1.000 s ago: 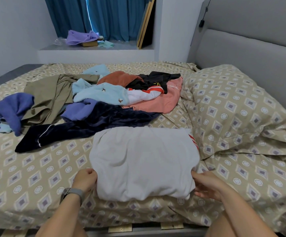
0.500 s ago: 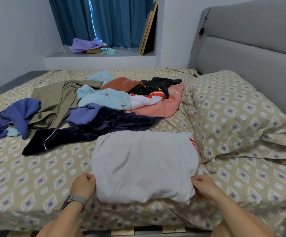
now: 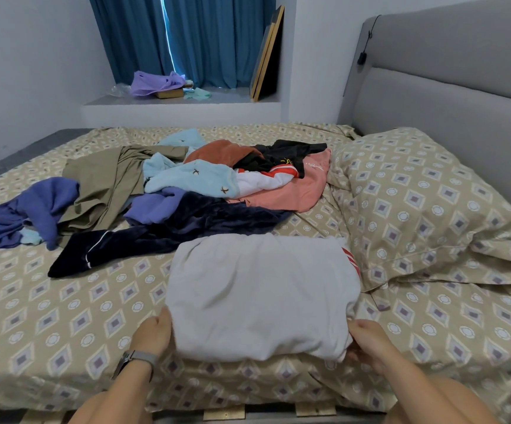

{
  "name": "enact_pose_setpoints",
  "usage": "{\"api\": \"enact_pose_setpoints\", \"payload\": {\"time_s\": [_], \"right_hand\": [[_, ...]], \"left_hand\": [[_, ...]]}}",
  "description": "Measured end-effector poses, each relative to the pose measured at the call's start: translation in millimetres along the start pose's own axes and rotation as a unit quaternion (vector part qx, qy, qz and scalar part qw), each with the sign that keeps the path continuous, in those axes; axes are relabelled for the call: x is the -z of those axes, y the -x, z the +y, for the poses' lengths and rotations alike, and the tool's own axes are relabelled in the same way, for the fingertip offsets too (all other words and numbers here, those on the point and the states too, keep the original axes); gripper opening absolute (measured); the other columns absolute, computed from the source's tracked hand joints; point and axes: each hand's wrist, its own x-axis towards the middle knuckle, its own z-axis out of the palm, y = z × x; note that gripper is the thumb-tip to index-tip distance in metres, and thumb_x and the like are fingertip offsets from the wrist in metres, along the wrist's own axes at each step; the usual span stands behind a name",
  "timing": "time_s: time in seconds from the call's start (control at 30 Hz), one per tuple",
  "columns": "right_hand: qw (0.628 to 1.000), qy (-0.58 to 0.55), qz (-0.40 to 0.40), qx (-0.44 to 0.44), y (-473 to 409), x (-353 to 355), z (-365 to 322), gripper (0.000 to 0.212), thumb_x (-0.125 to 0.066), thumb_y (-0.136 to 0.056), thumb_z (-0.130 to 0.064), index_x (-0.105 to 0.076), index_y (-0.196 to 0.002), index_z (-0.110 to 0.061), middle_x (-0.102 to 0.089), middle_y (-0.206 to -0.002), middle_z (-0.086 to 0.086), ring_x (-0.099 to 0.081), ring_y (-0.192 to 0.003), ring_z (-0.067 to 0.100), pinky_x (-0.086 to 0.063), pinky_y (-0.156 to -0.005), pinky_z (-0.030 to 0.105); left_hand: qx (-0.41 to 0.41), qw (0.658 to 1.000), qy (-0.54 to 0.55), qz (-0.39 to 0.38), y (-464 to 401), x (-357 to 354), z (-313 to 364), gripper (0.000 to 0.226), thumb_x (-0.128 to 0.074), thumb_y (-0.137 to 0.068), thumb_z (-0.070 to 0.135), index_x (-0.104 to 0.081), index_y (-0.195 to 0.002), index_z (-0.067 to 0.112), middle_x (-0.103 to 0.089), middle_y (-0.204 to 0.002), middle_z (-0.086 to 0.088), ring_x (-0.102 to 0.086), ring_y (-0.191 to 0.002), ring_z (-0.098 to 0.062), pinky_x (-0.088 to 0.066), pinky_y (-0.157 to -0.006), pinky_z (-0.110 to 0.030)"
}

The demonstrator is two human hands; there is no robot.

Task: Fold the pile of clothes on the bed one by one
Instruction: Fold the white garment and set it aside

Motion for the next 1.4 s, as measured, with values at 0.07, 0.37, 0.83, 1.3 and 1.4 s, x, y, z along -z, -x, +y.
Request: {"api": "enact_pose_setpoints", "payload": {"time_s": [0.07, 0.37, 0.83, 1.3, 1.4], "right_hand": [[0.991, 0.104, 0.063, 0.052, -2, 4, 1, 0.034, -0.059, -0.094, -0.024, -0.045, -0.065, -0.012, -0.050, -0.052, 0.007, -0.049, -0.047, 0.022, -0.034, -0.051, 0.028], [0.960, 0.192, 0.189, 0.070, 3, 47, -10, 0.053, -0.057, -0.094, -0.031, -0.045, -0.045, -0.013, -0.051, -0.041, 0.003, -0.061, -0.053, 0.034, -0.054, -0.060, 0.040], [0.894, 0.417, 0.086, 0.142, -4, 4, -10, 0.054, -0.061, -0.090, -0.016, -0.042, -0.138, -0.033, -0.029, -0.134, 0.008, -0.039, -0.122, 0.029, -0.041, -0.100, 0.039], [0.831, 0.427, 0.058, 0.352, -36, -57, -54, 0.054, -0.027, -0.102, -0.039, -0.021, -0.154, -0.023, -0.013, -0.162, -0.001, -0.002, -0.151, 0.021, -0.002, -0.122, 0.038], [0.818, 0.411, 0.031, 0.402, -50, -78, -74, 0.055, -0.020, -0.103, -0.041, -0.009, -0.155, -0.027, -0.005, -0.163, -0.007, 0.006, -0.150, 0.013, 0.008, -0.121, 0.034]], "left_hand": [[-0.001, 1.000, 0.006, -0.005, -1, 4, -3, 0.050, -0.043, -0.099, 0.043, -0.040, -0.058, 0.013, -0.047, -0.056, -0.004, -0.046, -0.055, -0.021, -0.033, -0.057, -0.030], [-0.003, 0.994, -0.108, 0.032, -16, 8, -19, 0.046, -0.048, -0.097, 0.036, -0.037, -0.059, 0.014, -0.038, -0.054, -0.001, -0.039, -0.051, -0.020, -0.027, -0.051, -0.030], [-0.259, 0.907, -0.318, -0.100, 3, -33, 14, 0.080, -0.013, -0.083, 0.072, -0.011, -0.153, 0.036, -0.004, -0.163, 0.001, -0.006, -0.149, -0.021, -0.019, -0.117, -0.043], [-0.334, 0.920, -0.204, -0.025, -13, -68, 71, 0.056, -0.022, -0.100, 0.040, -0.015, -0.154, 0.025, -0.005, -0.162, 0.003, 0.003, -0.149, -0.014, 0.001, -0.120, -0.035], [-0.360, 0.910, -0.202, -0.032, -21, -82, 88, 0.066, -0.006, -0.092, 0.044, -0.006, -0.155, 0.023, -0.003, -0.162, 0.005, 0.003, -0.149, -0.012, 0.003, -0.119, -0.032]]}}
